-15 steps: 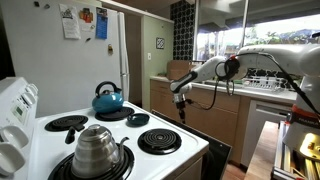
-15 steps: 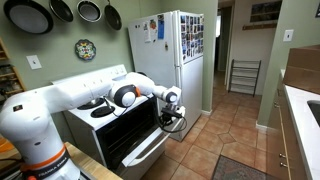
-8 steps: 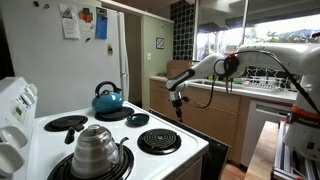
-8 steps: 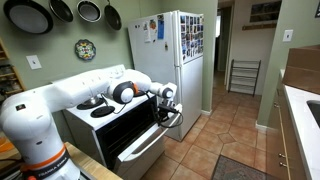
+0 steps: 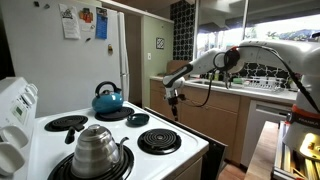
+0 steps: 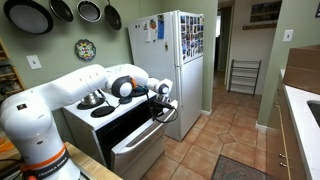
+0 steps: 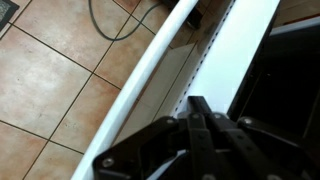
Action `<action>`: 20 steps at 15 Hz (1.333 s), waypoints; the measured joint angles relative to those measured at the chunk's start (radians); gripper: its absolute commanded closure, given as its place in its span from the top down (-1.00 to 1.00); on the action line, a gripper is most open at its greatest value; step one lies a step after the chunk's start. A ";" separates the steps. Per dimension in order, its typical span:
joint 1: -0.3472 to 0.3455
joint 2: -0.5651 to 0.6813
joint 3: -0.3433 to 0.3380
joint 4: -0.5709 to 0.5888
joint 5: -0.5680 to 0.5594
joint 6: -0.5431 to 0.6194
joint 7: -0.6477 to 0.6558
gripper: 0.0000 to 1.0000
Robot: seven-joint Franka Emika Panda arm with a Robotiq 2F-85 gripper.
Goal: Close the oven door fully
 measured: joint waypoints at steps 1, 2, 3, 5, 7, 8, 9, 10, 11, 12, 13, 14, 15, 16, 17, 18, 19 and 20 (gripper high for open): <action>-0.002 -0.020 0.009 -0.031 0.009 0.017 0.000 -0.96; -0.004 -0.043 0.017 -0.068 0.020 0.044 0.000 -0.96; -0.007 -0.068 0.025 -0.109 0.032 0.085 0.000 -0.96; -0.013 -0.115 0.034 -0.189 0.058 0.185 -0.001 -0.96; -0.019 -0.159 0.034 -0.274 0.077 0.311 -0.008 -0.96; -0.023 -0.180 0.035 -0.319 0.092 0.386 -0.014 -0.96; -0.027 -0.202 0.035 -0.367 0.102 0.458 -0.018 -0.96; -0.032 -0.224 0.038 -0.417 0.109 0.517 -0.021 -0.96; -0.038 -0.246 0.041 -0.468 0.115 0.576 -0.021 -0.95; -0.045 -0.266 0.042 -0.517 0.120 0.643 -0.020 -0.95; -0.054 -0.283 0.042 -0.565 0.124 0.707 -0.019 -0.94; -0.065 -0.299 0.042 -0.615 0.128 0.770 -0.017 -0.96; -0.079 -0.316 0.044 -0.664 0.134 0.830 -0.017 -0.95; -0.098 -0.334 0.051 -0.714 0.140 0.889 -0.017 -0.96; -0.120 -0.353 0.061 -0.764 0.145 0.944 -0.018 -0.94; -0.144 -0.373 0.073 -0.816 0.152 0.997 -0.018 -0.95; -0.167 -0.392 0.084 -0.864 0.155 1.040 -0.018 -0.94; -0.190 -0.412 0.095 -0.909 0.156 1.075 -0.017 -0.96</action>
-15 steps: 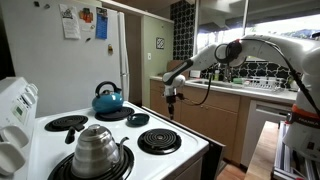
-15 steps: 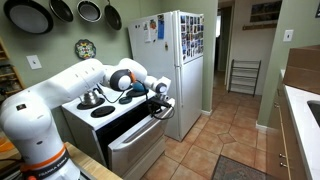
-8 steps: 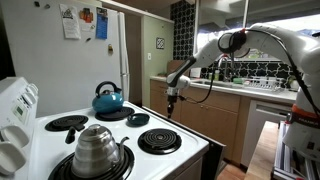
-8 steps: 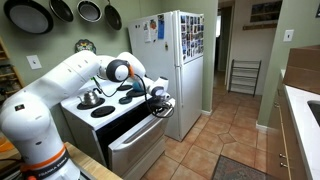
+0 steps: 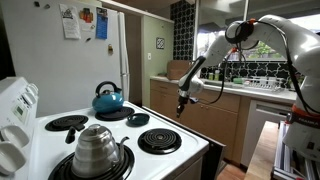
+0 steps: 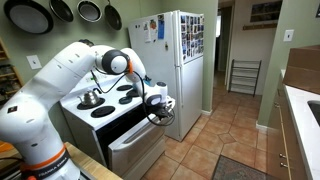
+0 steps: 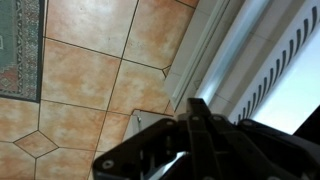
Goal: Close the oven door fully
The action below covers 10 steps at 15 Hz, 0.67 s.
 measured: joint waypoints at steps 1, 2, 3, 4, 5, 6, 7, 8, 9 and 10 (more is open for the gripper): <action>-0.020 -0.017 0.009 -0.038 0.000 0.022 0.000 -0.96; -0.038 -0.031 0.017 -0.068 0.000 0.029 0.001 -0.97; -0.052 -0.041 0.024 -0.088 0.000 0.029 0.001 -0.96; -0.063 -0.045 0.028 -0.099 0.000 0.029 0.008 -0.95; -0.073 -0.045 0.031 -0.104 0.000 0.025 0.011 -0.95; -0.083 -0.043 0.036 -0.104 0.000 0.014 0.012 -0.95; -0.092 -0.040 0.043 -0.103 0.000 -0.004 0.012 -0.94; -0.101 -0.037 0.051 -0.102 0.000 -0.020 0.012 -0.96; -0.107 -0.033 0.058 -0.100 0.001 -0.035 0.012 -0.96; -0.110 -0.027 0.063 -0.093 0.002 -0.051 0.012 -0.96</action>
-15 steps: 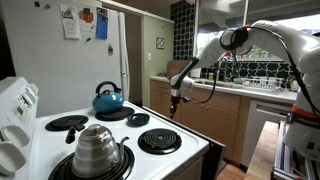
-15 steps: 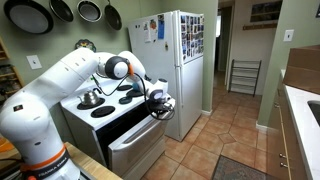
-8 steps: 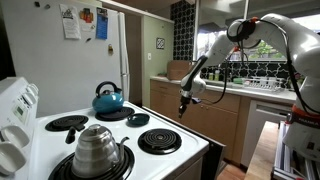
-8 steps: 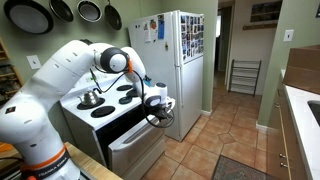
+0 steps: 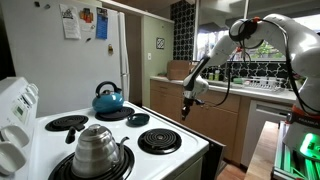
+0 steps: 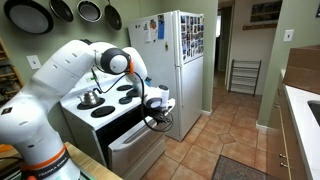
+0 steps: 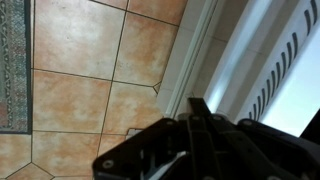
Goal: Close the oven door fully
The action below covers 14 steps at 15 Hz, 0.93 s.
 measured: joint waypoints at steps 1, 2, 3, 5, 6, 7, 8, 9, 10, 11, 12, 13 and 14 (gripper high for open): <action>0.000 0.009 0.004 0.009 0.002 -0.010 0.001 -0.96; 0.002 0.020 0.006 0.019 0.003 -0.016 0.004 -0.96; 0.005 0.031 0.007 0.032 0.003 -0.022 0.011 -0.96; 0.013 0.057 0.007 0.059 0.003 -0.028 0.032 -0.96; 0.018 0.070 0.005 0.074 0.003 -0.028 0.047 -0.96; 0.022 0.082 0.003 0.087 0.003 -0.028 0.062 -0.96; 0.026 0.094 0.002 0.100 0.003 -0.028 0.074 -0.96; 0.030 0.105 0.000 0.113 0.003 -0.029 0.084 -0.96; 0.034 0.116 0.000 0.125 0.003 -0.033 0.091 -0.96; 0.037 0.126 -0.001 0.137 0.002 -0.040 0.093 -0.96; 0.039 0.135 -0.001 0.149 0.000 -0.047 0.093 -0.94; 0.041 0.143 0.000 0.157 -0.001 -0.052 0.092 -0.94; 0.041 0.150 0.002 0.163 -0.004 -0.055 0.087 -0.95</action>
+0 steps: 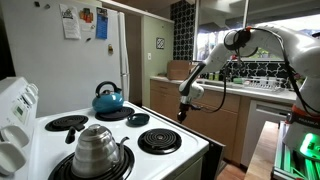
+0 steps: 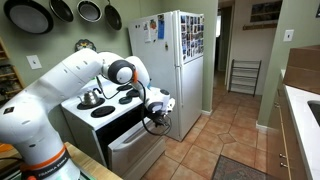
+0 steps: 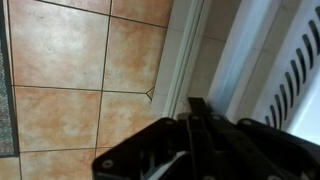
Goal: Close the oven door fully
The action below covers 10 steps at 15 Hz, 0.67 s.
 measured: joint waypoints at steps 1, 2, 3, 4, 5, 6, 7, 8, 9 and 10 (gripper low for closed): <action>0.000 0.004 0.003 0.003 -0.001 -0.001 -0.010 -0.95; 0.000 0.006 0.006 0.004 -0.003 -0.001 -0.024 -0.93; 0.000 0.006 0.008 0.004 -0.004 -0.001 -0.041 -0.94; -0.001 0.006 0.012 0.003 -0.007 -0.001 -0.061 -0.92; -0.002 0.005 0.014 0.002 -0.010 -0.001 -0.082 -0.92; -0.002 0.004 0.016 0.001 -0.013 0.000 -0.099 -0.93; -0.001 0.002 0.018 -0.001 -0.019 0.001 -0.114 -0.91; 0.000 0.000 0.020 -0.004 -0.024 0.003 -0.127 -0.93; 0.001 -0.003 0.022 -0.007 -0.031 0.005 -0.139 -0.92; 0.004 -0.006 0.023 -0.011 -0.040 0.007 -0.152 -0.92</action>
